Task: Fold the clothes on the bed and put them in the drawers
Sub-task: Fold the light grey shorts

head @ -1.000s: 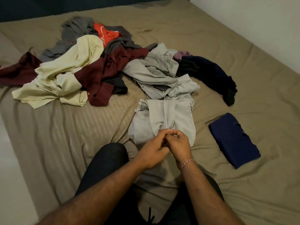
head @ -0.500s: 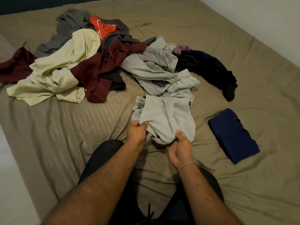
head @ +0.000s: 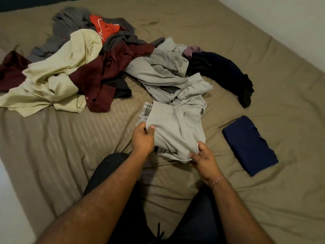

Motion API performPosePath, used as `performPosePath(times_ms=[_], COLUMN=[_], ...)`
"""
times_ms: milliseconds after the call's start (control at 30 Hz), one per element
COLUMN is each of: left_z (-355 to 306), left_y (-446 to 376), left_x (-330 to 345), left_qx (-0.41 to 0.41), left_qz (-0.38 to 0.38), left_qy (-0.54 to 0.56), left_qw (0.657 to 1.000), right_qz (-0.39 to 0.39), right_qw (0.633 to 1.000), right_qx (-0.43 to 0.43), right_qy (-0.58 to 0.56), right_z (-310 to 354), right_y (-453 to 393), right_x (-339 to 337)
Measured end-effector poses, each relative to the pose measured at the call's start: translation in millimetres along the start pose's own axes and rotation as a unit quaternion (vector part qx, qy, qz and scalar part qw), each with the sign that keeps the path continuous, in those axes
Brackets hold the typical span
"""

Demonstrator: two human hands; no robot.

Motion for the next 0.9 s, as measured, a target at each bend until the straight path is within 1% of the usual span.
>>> performPosePath(times_ms=[67,100,133,167,233,267,333,367,400,433,467,500,533,567,600,667,733,767,800,867,900], left_z=[0,4,12,20,35,40,45,48,51,53,55,54,49,43,34,16,4,-2,-7,-8,-6], left_y=[5,6,7,9,14,16,19,21,23,25,26,24,18,11,3,-15,-35,-45,-55,-74,-81], left_x=[-2,-2,1,3,5,5,1,-1,-1,-1,-2,-6,-9,-12,-12,-4,8,14,21,34,39], left_qx=[0.017,0.009,-0.010,-0.034,-0.076,-0.084,-0.087,-0.092,-0.098,-0.107,-0.117,-0.123,-0.122,-0.116,-0.110,-0.112,-0.129,-0.134,-0.139,-0.159,-0.165], left_qz=[0.014,0.031,0.051,0.069,0.092,0.096,0.095,0.101,0.111,0.120,0.119,0.104,0.078,0.055,0.042,0.041,0.038,0.034,0.031,0.026,0.020], left_qy=[-0.013,-0.021,-0.028,-0.035,-0.057,-0.066,-0.063,-0.061,-0.063,-0.068,-0.068,-0.060,-0.048,-0.031,-0.011,0.022,0.035,0.035,0.033,0.019,0.003], left_qw=[1.000,0.999,0.998,0.996,0.991,0.990,0.990,0.989,0.987,0.985,0.984,0.985,0.988,0.991,0.993,0.993,0.990,0.990,0.989,0.987,0.986], right_qz=[-0.015,-0.022,-0.027,-0.018,0.004,0.012,0.007,-0.010,-0.041,-0.089,-0.149,-0.207,-0.248,-0.267,-0.266,-0.238,-0.210,-0.197,-0.180,-0.138,-0.123], right_qw=[0.998,0.995,0.992,0.992,0.980,0.967,0.954,0.957,0.965,0.971,0.969,0.961,0.954,0.952,0.955,0.959,0.953,0.951,0.949,0.948,0.949], right_qx=[-0.033,-0.044,-0.047,-0.047,-0.072,-0.084,-0.077,-0.051,-0.012,0.030,0.055,0.052,0.036,0.010,-0.020,-0.086,-0.130,-0.123,-0.097,-0.023,0.010], right_qy=[0.053,0.084,0.110,0.114,0.183,0.238,0.291,0.287,0.259,0.222,0.191,0.175,0.162,0.148,0.133,0.130,0.173,0.205,0.238,0.287,0.289], right_z=[1,2,3,3,8,6,-4,-10,-14,-20,-19,-11,3,19,38,75,107,116,118,111,104], right_y=[1,1,1,2,3,4,0,-2,-4,-5,-3,-1,0,-4,-9,-28,-52,-66,-81,-113,-125], right_x=[-11,-15,-18,-15,-1,5,3,-7,-20,-36,-51,-63,-67,-65,-56,-30,-2,10,20,33,36])
Point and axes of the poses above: each hand's wrist, its own y-axis away from the middle knuckle, its own x-axis out of the palm, z = x × y, the point moved 10 cm from there along -y, towards the middle knuckle, and after that the axes turned 1 degree about -z, right-handed, at the moved point
